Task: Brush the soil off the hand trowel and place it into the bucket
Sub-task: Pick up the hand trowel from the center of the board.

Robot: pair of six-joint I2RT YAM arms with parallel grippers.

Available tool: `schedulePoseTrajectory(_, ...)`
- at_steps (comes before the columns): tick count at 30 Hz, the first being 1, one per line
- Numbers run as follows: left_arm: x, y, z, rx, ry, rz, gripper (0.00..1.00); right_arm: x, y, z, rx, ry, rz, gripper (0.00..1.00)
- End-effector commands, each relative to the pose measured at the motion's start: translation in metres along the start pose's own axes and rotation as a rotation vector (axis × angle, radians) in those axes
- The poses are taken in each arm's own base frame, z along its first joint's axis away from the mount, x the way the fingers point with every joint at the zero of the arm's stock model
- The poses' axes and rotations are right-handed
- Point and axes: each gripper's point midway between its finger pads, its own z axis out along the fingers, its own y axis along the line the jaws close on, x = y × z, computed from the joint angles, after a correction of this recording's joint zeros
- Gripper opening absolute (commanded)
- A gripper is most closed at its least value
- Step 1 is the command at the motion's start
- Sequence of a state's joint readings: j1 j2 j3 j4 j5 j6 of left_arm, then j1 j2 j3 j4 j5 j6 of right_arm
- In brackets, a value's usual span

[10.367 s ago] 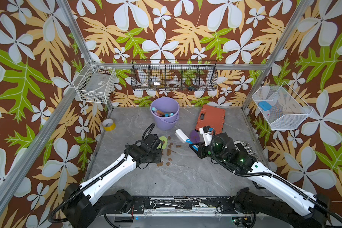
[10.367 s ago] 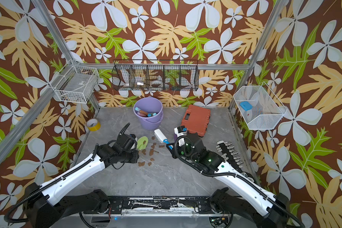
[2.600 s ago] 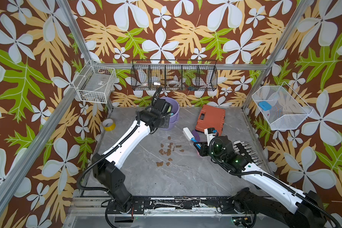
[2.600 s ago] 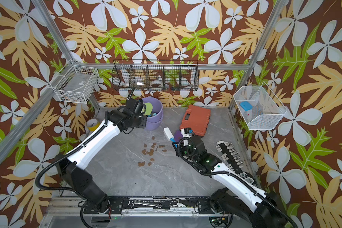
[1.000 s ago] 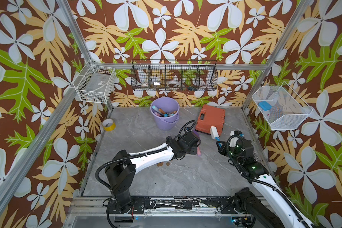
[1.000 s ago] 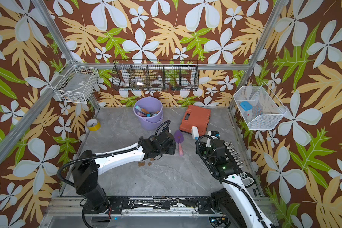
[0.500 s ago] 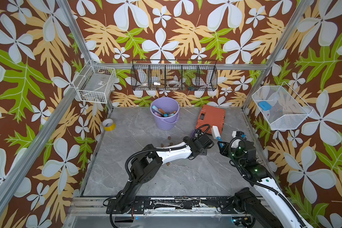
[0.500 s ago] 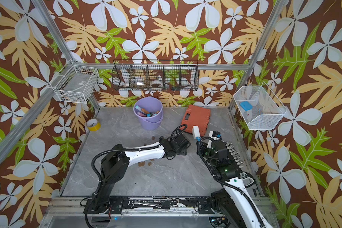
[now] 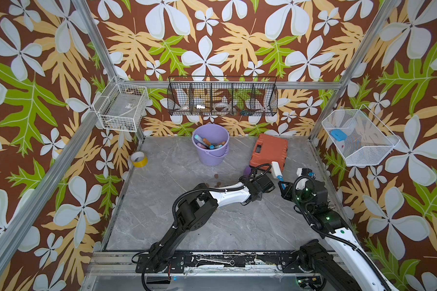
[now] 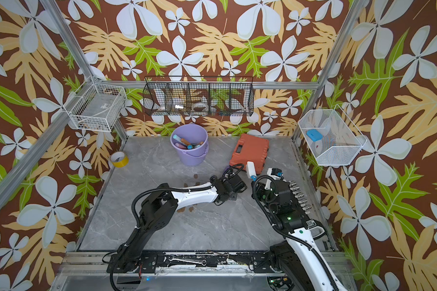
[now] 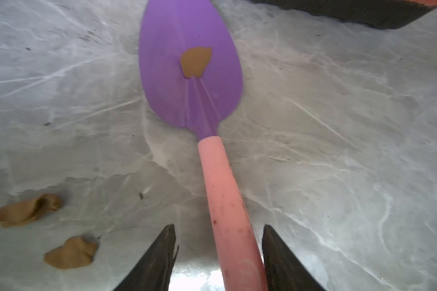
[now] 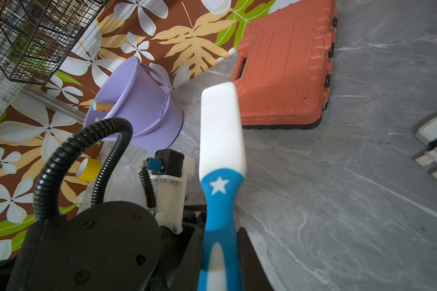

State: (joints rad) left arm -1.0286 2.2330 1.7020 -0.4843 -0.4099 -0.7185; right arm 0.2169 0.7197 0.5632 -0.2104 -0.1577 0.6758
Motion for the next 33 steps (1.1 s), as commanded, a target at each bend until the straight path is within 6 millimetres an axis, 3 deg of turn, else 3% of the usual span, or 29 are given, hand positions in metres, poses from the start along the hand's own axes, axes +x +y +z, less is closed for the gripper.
schedulePoseTrajectory(1, -0.003, 0.013, -0.001, -0.066, -0.026, 0.029, 0.54, -0.007, 0.006, 0.000, -0.023, -0.028, -0.008, 0.00)
schedulePoseTrajectory(13, 0.001, -0.006, 0.007, 0.017, -0.007, 0.040, 0.46, -0.007, 0.005, 0.002, -0.019, -0.026, -0.011, 0.00)
schedulePoseTrajectory(24, 0.005, -0.006, 0.017, -0.009, 0.005, 0.078, 0.36, -0.007, 0.005, 0.002, -0.022, -0.030, -0.010, 0.00)
schedulePoseTrajectory(33, -0.007, 0.011, 0.009, -0.067, -0.021, 0.129, 0.25, -0.007, 0.006, 0.001, -0.030, -0.032, -0.018, 0.00)
